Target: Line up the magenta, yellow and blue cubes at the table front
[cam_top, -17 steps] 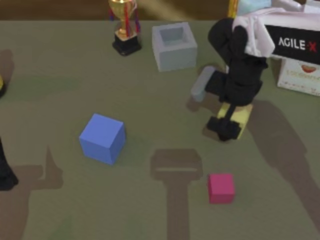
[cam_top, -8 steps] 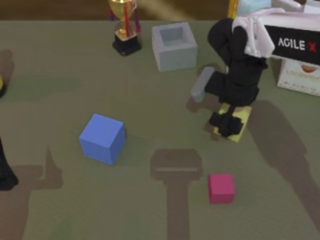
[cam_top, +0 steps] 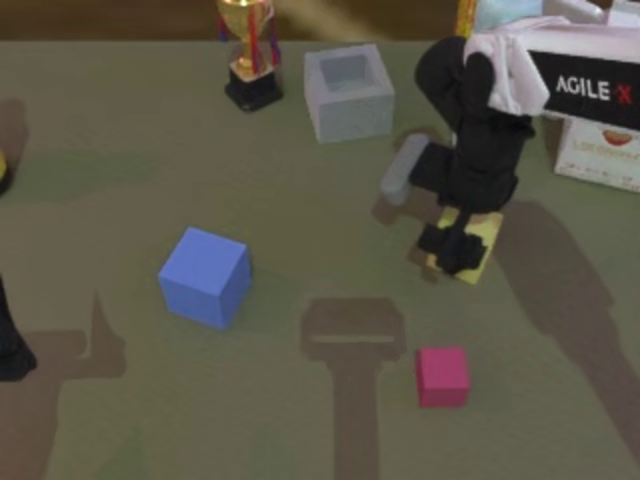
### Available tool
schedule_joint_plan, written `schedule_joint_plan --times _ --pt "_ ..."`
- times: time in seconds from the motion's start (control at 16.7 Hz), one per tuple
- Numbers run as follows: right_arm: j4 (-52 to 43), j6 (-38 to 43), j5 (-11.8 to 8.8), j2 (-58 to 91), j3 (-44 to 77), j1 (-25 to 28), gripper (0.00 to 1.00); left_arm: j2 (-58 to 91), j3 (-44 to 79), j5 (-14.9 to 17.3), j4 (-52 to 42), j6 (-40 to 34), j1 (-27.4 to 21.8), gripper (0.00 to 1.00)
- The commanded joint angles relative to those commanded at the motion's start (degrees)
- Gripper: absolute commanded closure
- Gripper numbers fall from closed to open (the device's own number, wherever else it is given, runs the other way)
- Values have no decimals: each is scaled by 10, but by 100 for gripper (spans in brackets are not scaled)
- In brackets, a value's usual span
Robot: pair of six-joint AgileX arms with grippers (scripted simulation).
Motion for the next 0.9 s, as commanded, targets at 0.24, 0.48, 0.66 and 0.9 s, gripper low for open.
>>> schedule_joint_plan --times 0.24,0.48,0.66,0.9 --pt "-16 3 -4 -13 9 0 100 0 0 0 0 0 0 0" --pt "-100 3 -4 -31 66 2 100 0 0 0 0 0 0 0" --pt "-141 3 -4 -45 100 4 100 0 0 0 0 0 0 0" --pt "-141 4 -4 -44 100 1 100 0 0 0 0 0 0 0"
